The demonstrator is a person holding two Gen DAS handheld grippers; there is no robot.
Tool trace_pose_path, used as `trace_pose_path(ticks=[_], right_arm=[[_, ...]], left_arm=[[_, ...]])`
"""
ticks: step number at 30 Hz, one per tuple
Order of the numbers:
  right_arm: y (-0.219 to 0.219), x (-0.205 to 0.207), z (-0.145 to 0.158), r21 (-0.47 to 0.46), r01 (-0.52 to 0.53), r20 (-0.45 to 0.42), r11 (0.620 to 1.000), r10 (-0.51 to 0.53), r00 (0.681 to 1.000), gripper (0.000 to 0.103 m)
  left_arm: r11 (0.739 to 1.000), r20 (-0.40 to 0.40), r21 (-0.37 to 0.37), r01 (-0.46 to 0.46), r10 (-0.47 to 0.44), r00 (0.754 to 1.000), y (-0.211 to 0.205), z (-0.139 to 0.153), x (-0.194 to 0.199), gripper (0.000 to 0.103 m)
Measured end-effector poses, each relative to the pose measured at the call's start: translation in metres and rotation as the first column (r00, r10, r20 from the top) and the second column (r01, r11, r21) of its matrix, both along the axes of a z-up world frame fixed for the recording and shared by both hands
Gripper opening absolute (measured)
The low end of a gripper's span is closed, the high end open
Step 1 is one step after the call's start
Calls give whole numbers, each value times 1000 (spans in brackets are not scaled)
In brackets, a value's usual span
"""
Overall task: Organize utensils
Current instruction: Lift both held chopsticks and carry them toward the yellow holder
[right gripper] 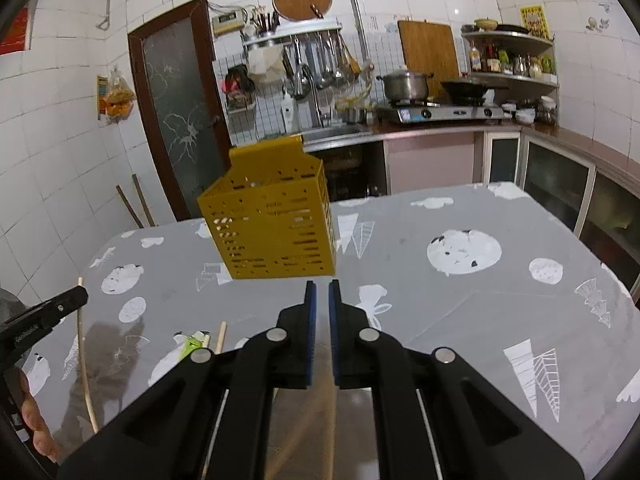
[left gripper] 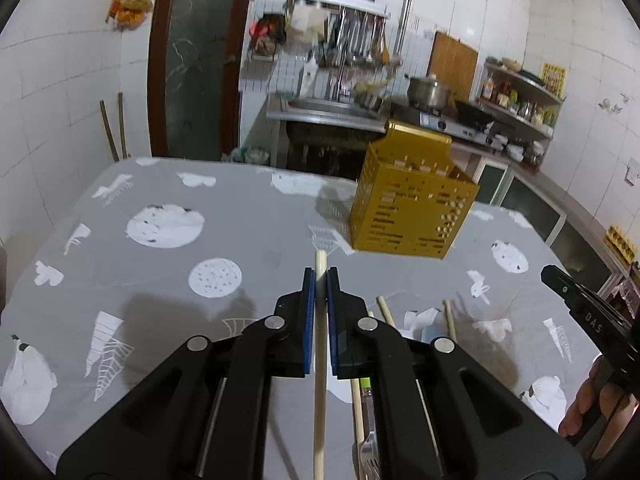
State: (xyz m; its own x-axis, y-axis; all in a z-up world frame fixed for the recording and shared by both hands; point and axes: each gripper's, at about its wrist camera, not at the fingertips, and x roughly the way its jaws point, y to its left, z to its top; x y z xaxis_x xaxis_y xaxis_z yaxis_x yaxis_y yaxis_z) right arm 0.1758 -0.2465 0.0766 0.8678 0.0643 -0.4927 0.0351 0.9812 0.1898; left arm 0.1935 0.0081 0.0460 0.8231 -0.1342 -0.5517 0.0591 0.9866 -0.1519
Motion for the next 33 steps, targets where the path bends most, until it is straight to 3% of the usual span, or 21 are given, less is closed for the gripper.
trace_pose_path(ticks=[9, 13, 17, 18, 19, 21, 26, 30, 33], right_arm=[[-3, -14, 8, -16, 8, 21, 1000, -8, 1000, 7], [-14, 7, -9, 1, 7, -74, 1000, -7, 997, 7], [-19, 33, -34, -58, 10, -170, 998, -20, 985, 9], [-21, 38, -39, -61, 10, -189, 998, -22, 982, 17], [-24, 45, -45, -58, 13, -220, 998, -26, 975, 36], [-32, 54, -54, -31, 28, -252, 999, -35, 967, 49], [-36, 59, -73, -4, 12, -344, 1000, -12, 939, 37], [-27, 52, -85, -59, -11, -384, 998, -12, 923, 37], [-24, 56, -90, -92, -13, -407, 996, -26, 913, 29]], left_arm=[[1000, 44, 0, 15, -15, 999, 4, 9, -23, 5], [1000, 34, 3, 2, -2, 999, 6, 8, -20, 5], [1000, -6, 3, -1, 1, 1000, 8, -1, -5, 5], [1000, -11, 10, -1, 1, 1000, 7, -2, -2, 5], [1000, -20, 20, 2, -2, 1000, 6, -4, 3, 5], [1000, -40, 25, 13, -12, 999, 4, -7, 11, 5], [999, -69, 26, 23, -22, 997, 3, -15, 26, 5], [999, -87, 19, 30, -28, 996, 3, -22, 35, 5], [999, -91, 21, 32, -30, 995, 1, -24, 39, 5]])
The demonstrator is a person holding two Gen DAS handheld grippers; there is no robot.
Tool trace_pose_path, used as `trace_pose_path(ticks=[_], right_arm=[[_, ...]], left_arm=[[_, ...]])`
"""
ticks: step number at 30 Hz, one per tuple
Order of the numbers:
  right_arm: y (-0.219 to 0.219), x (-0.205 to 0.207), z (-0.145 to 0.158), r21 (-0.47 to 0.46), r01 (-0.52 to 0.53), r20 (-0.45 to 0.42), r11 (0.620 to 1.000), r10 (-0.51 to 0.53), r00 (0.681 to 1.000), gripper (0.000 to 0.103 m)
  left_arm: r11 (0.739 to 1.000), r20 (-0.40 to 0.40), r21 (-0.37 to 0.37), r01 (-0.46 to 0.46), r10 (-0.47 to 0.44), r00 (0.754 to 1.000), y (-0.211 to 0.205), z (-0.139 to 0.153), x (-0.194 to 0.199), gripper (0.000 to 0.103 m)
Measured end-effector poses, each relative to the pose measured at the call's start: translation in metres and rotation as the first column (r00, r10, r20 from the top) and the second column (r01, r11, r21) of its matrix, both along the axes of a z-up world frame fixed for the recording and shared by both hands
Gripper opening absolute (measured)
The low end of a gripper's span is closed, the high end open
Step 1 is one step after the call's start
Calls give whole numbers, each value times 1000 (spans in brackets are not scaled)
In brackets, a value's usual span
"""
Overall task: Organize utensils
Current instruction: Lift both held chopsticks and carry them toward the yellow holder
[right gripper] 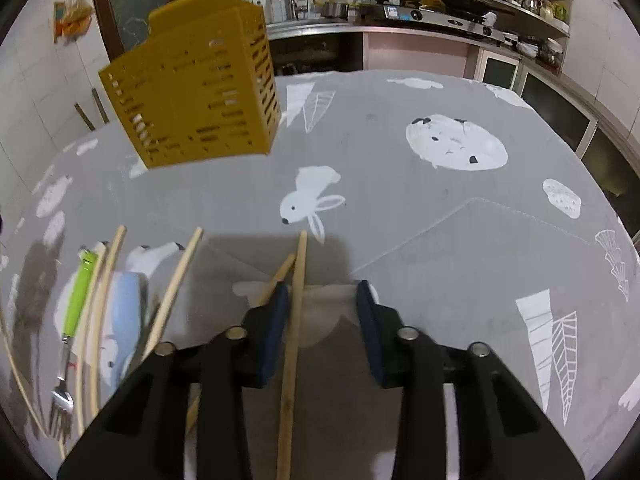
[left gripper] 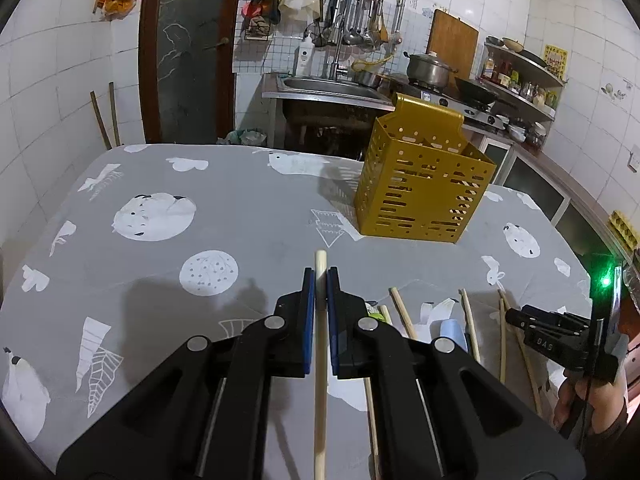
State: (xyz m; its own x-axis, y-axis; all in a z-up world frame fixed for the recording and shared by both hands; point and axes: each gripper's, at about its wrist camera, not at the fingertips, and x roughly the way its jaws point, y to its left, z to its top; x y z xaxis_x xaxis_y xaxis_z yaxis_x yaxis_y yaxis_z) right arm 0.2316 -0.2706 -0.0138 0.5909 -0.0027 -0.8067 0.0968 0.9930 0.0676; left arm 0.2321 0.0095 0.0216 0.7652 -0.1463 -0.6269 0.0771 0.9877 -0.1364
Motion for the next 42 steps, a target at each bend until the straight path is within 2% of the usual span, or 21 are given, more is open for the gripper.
trace_pose_path(ticks=[4, 8, 14, 16, 20, 25, 31, 35, 40, 42], right_arm=[[2, 7, 0, -34, 16, -5, 999, -16, 1000, 15], [0, 11, 3, 9, 25, -33, 1000, -24, 999, 15], [0, 29, 3, 24, 48, -59, 999, -47, 997, 14], [-2, 32, 2, 42, 70, -51, 997, -68, 996, 7], [-5, 23, 6, 64, 88, -3, 994, -88, 996, 6], [-4, -12, 41, 92, 59, 157, 994, -73, 985, 6], [3, -65, 81, 74, 29, 363, 997, -54, 930, 6], [11, -101, 100, 51, -5, 505, 999, -21, 863, 6], [13, -124, 115, 41, -9, 604, 999, -17, 797, 6], [13, -127, 119, 36, -8, 624, 999, -16, 781, 6]], left_arm=[[1000, -3, -7, -2, 2, 1000, 1, 0, 3, 5], [1000, -2, -7, -4, 4, 1000, 1, 0, 3, 5], [1000, -5, 1, -14, 14, 1000, 0, -2, 8, 5], [1000, -5, 3, -16, 16, 1000, -1, -2, 9, 5], [1000, 3, -2, -24, 24, 1000, -1, 0, 8, 5], [1000, 44, 1, -30, 30, 999, -3, 8, -1, 5], [999, 118, 20, -47, 44, 992, -3, 21, -21, 5], [998, 142, 36, -44, 38, 989, -4, 26, -33, 5], [998, 173, 53, -42, 32, 984, -7, 32, -45, 5], [998, 189, 57, -40, 28, 981, -9, 37, -49, 5]])
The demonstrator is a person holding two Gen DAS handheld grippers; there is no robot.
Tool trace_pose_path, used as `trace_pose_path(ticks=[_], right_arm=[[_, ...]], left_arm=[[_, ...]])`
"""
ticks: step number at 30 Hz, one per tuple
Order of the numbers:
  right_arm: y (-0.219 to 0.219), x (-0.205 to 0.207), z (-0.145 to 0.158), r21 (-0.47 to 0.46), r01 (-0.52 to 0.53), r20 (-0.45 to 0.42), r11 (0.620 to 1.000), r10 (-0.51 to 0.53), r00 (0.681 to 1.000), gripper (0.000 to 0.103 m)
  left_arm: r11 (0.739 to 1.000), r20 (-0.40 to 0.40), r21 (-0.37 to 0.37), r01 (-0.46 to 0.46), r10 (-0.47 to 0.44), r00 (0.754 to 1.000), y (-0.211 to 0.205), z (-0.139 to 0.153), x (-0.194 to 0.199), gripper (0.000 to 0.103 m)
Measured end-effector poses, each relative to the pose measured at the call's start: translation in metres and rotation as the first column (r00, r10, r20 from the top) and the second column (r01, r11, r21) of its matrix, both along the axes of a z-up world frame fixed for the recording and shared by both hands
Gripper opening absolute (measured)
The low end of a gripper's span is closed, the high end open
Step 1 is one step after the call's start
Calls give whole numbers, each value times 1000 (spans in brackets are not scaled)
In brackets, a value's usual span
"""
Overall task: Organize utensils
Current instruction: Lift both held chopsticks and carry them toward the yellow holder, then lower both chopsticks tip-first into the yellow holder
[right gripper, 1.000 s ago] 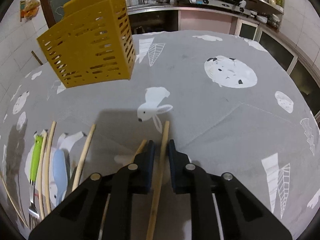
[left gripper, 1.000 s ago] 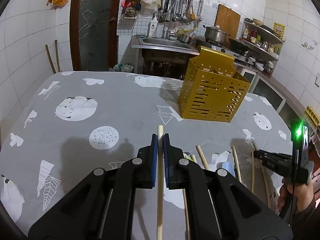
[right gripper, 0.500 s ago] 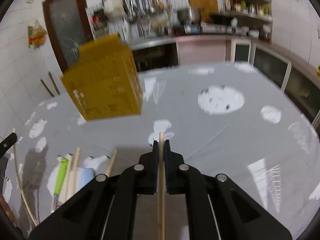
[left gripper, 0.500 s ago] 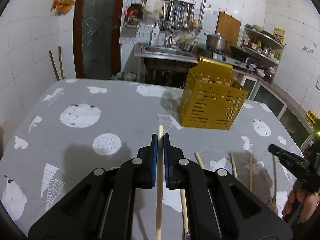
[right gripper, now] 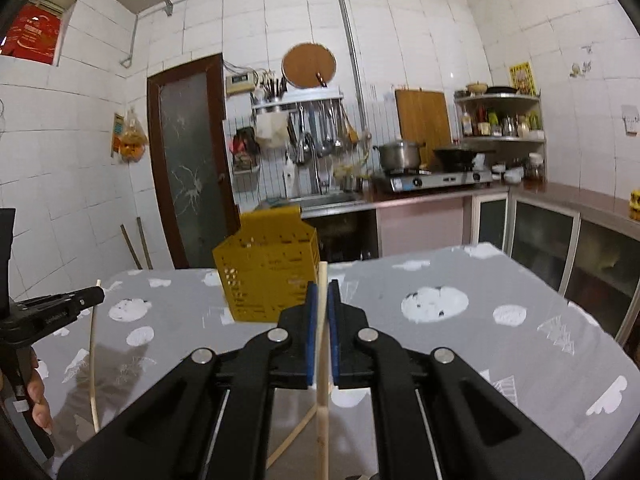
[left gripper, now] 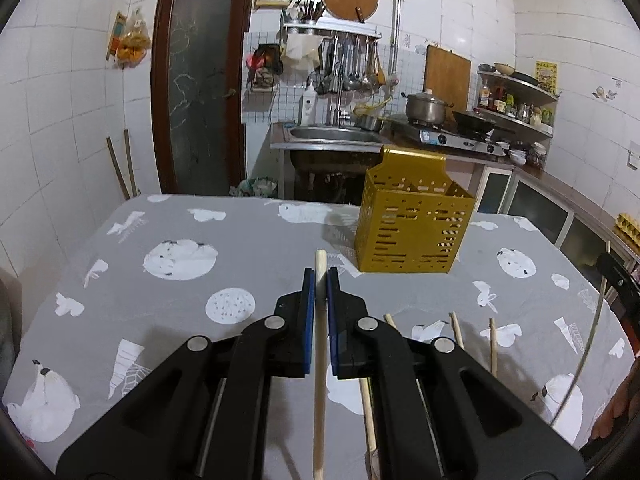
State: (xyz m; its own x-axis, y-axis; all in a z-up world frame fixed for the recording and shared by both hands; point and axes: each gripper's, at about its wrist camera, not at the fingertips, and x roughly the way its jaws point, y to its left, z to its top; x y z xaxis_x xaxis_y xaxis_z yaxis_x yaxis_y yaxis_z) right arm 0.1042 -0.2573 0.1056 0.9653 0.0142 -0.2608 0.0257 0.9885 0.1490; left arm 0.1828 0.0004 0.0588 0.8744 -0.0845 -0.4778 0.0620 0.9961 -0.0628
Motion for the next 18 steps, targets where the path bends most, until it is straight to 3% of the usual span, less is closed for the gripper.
trace_pose_path(ticks=[8, 18], right_arm=[[0, 2, 16, 13, -13, 48, 1000, 12, 999, 6], [5, 31, 46, 29, -40, 120, 999, 36, 992, 6]], left_arm=[[1000, 74, 13, 15, -16, 997, -11, 24, -5, 5], [999, 164, -25, 43, -38, 986, -22, 67, 25, 5]])
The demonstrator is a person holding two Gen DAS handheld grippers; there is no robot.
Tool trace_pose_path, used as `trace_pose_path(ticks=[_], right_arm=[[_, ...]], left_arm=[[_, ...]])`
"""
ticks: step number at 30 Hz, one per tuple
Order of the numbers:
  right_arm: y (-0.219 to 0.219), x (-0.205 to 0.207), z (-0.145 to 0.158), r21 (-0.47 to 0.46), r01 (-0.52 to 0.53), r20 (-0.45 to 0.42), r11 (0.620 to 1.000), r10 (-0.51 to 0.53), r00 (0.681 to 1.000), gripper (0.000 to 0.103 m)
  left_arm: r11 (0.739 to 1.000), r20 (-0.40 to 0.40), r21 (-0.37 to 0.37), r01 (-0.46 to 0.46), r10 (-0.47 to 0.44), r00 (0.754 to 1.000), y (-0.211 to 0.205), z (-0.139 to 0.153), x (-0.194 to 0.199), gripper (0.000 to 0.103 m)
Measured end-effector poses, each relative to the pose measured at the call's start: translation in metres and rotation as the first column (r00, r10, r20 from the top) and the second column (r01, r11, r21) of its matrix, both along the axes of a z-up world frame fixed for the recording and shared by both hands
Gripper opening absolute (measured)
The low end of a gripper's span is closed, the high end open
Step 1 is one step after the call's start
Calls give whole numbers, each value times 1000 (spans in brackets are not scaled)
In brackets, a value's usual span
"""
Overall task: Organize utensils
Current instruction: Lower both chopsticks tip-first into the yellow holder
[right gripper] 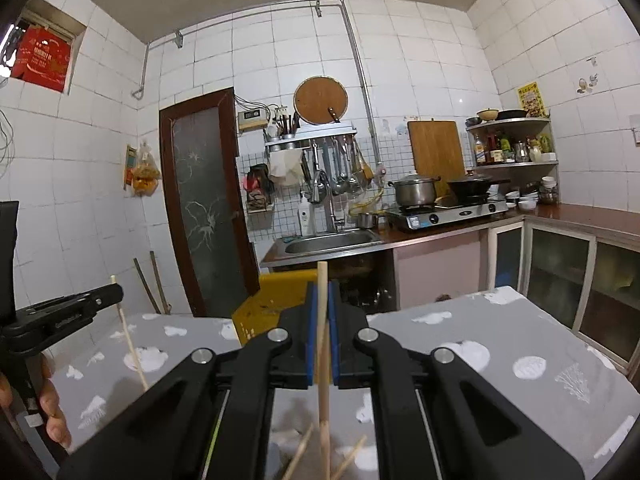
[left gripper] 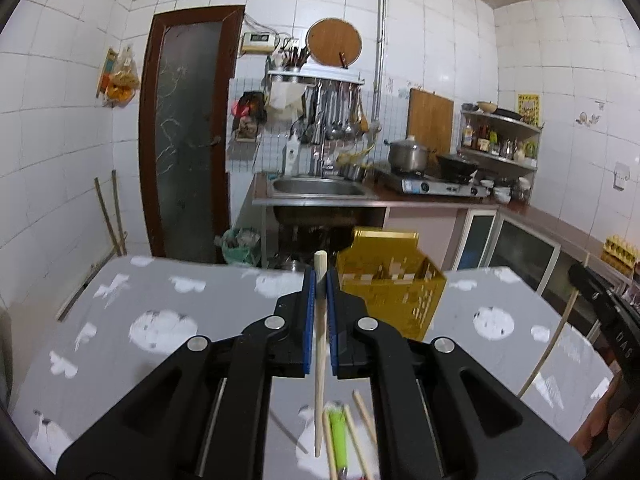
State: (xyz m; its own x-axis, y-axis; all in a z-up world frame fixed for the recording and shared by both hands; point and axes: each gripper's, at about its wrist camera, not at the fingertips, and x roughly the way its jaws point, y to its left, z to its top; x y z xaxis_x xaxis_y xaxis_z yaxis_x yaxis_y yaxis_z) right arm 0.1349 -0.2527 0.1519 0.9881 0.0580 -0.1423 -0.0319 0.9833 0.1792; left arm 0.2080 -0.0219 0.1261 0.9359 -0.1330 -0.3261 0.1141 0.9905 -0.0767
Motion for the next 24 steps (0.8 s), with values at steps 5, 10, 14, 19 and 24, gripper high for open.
trace_pose_path(ticks=[5, 10, 14, 19, 24], right_arm=[[6, 31, 22, -7, -7, 38, 1000, 7, 999, 6], [10, 68, 52, -10, -5, 84, 1000, 6, 996, 6], [11, 96, 74, -19, 7, 112, 1000, -5, 994, 6], [7, 132, 97, -16, 24, 156, 1000, -21, 988, 6], [13, 168, 89, -48, 3, 168, 999, 5, 986, 6]], left_arm=[[1000, 57, -15, 13, -12, 998, -8, 31, 30, 5], [999, 113, -43, 25, -20, 993, -16, 67, 67, 5], [998, 162, -48, 40, -31, 986, -27, 91, 95, 5], [996, 196, -56, 72, -60, 979, -43, 110, 122, 5], [997, 193, -8, 81, -78, 978, -63, 93, 150, 5]])
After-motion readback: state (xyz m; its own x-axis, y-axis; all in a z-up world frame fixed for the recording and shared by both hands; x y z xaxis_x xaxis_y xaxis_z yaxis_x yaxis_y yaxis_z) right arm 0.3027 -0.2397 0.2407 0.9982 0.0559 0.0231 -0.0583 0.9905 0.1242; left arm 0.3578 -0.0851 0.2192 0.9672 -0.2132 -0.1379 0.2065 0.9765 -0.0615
